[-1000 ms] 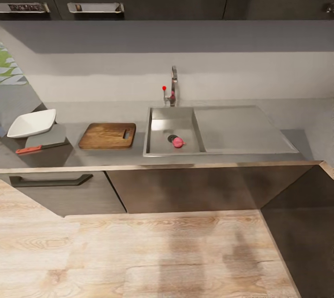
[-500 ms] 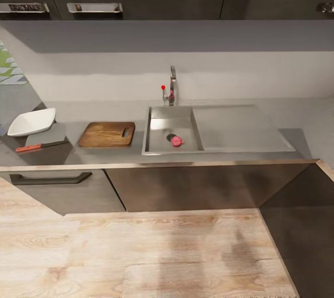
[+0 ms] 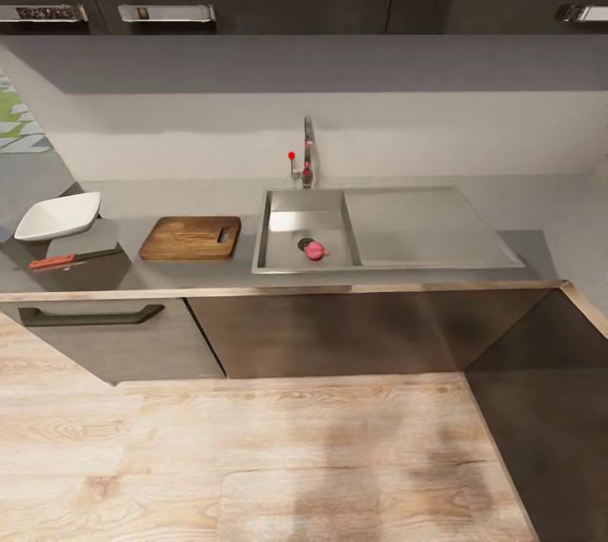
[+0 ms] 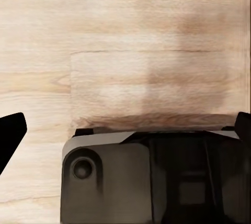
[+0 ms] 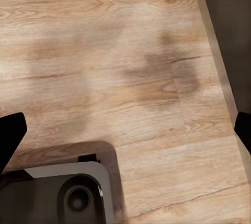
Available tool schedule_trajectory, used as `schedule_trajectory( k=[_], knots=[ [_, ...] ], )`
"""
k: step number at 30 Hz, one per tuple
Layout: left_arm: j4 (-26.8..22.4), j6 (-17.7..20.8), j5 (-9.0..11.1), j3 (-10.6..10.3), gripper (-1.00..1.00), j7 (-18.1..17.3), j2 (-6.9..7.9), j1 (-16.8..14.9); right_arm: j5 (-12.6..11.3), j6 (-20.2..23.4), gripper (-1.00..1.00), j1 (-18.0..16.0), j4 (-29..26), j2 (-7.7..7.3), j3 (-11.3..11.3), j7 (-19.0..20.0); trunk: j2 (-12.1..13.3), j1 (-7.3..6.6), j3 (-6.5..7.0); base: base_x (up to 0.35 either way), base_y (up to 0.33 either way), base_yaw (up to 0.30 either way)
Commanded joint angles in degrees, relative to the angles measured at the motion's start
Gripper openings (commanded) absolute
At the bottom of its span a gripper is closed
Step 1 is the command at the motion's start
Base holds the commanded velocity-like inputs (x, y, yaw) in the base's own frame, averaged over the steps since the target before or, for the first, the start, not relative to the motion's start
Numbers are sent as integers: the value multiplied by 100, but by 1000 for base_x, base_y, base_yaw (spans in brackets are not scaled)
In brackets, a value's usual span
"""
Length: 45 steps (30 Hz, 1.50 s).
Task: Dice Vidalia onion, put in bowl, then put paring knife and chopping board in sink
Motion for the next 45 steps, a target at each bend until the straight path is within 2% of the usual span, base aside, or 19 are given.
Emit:
schedule_trajectory(
  k=[1, 3, 4, 5, 6, 7, 8, 10, 12, 17, 20, 23, 26, 28, 29, 34, 35, 39, 45],
  knots=[
    [-31, 23, 6, -1, 100, 7, -30, -2, -1, -6, 100, 2, -6, -2, 9, -22, -9, 3, -7, -2, -2, 0],
    [-178, 249, -3, -2, 100, 18, -95, -50, -1, -6, 100, 2, -5, 2, 9, -22, -9, 3, -7, -1, -1, 0],
    [-631, 1004, -26, -42, 100, 25, -173, -223, 4, -6, 100, 2, -4, 5, 9, -22, -9, 3, -7, 0, 0, 0],
    [-930, 1556, -48, -104, 100, 26, -198, -339, 5, -6, 100, 2, -4, 6, 12, -22, -9, 3, -7, 0, 0, 0],
    [-1081, 1854, -57, -148, 100, 26, -207, -411, 6, -6, 100, 2, -4, 6, 13, -22, -9, 3, -7, 0, 0, 0],
    [-1493, 2759, -74, -312, 100, 26, -224, -712, 7, -6, 100, 2, 2, 10, 17, -22, -9, 3, -7, 0, 0, 0],
    [-1681, 3291, -81, -427, 100, 26, -231, -969, 7, -6, 100, 2, 21, 19, 20, -22, -9, 3, -7, 0, 0, 0],
    [-1878, 4087, -88, -656, 100, 31, -244, -1535, 8, -6, 100, 2, 71, 44, 36, -19, -9, 3, -7, 0, 0, 0],
    [-1959, 4648, -91, -873, 100, 38, -284, -2052, 8, -6, 100, 2, 99, 71, 67, -20, -9, 3, -7, 0, 0, 0],
    [-2003, 5450, -86, -1042, 100, 38, -410, -2874, 8, -6, 100, 2, 117, 90, 84, -21, -9, 3, -7, 0, 0, 0],
    [-2003, 5742, -78, -1081, 100, 41, -481, -3330, 8, -6, 100, 2, 122, 93, 86, -22, -9, 3, -7, 0, 0, 0],
    [-1993, 5912, -64, -1098, 100, 44, -522, -4040, 8, -5, 100, 2, 122, 95, 88, -22, -9, 3, -7, 0, 0, 0],
    [-1989, 5947, -53, -1100, 100, 49, -535, -4415, 3, 0, 100, 2, 124, 95, 88, -22, -9, 3, -7, 0, 0, 0],
    [-1947, 5965, -45, -1099, 100, 51, -549, -4792, 1, 1, 100, 2, 124, 95, 88, -22, -9, 3, -7, 0, 0, 0],
    [-1836, 5975, -42, -1099, 100, 52, -555, -5169, 0, 2, 100, 2, 124, 95, 88, -22, -9, 3, -7, 0, 0, 0],
    [-1528, 5990, -37, -1099, 100, 52, -558, -5957, 0, 9, 100, 2, 126, 95, 88, -22, -9, 3, -7, 0, 0, 0],
    [-1341, 5991, -33, -1099, 100, 52, -559, -6261, -4, 10, 100, 2, 127, 95, 88, -22, -9, 3, -7, 0, 0, 0],
    [-990, 5992, -19, -1097, 100, 52, -561, -6675, -8, 11, 100, 2, 127, 95, 88, -25, -9, 3, -7, 0, 0, 0],
    [-408, 5993, 79, -1091, 100, 45, -595, -7546, -9, 11, 100, 2, 128, 95, 88, -26, -9, 3, -7, 0, 0, 0]
  ],
)
